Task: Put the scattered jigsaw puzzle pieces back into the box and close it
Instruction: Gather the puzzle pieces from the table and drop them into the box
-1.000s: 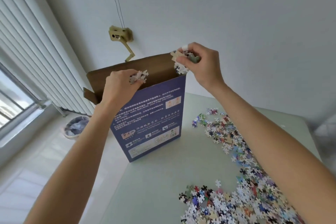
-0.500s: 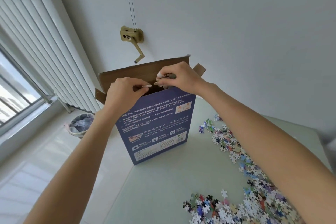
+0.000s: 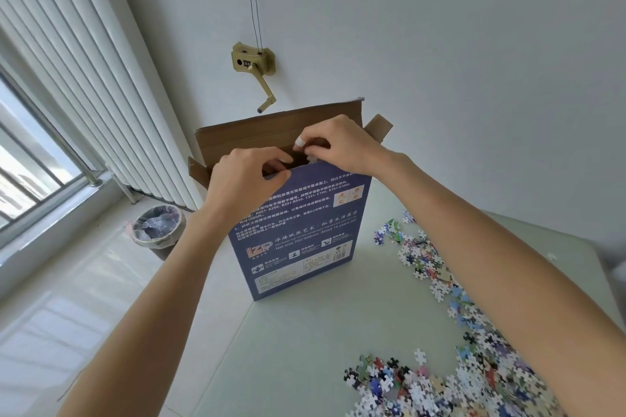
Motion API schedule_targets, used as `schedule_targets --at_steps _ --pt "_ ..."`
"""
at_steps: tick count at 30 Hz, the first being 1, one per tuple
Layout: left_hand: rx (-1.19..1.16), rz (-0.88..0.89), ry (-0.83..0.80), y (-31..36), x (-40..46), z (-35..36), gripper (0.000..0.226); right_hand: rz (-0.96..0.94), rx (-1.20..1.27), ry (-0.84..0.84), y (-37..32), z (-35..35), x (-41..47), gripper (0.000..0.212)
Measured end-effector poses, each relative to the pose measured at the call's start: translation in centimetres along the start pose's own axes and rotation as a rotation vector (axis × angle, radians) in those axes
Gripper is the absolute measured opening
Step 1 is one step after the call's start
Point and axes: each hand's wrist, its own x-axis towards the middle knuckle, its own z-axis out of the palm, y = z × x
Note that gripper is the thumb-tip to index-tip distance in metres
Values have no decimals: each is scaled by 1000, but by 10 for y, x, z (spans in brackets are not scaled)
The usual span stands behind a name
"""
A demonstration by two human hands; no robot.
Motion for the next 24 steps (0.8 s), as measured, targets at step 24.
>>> schedule_targets --at_steps 24 --pt "-122 114 -595 65 -145 213 37 945 -152 -140 64 129 -370 36"
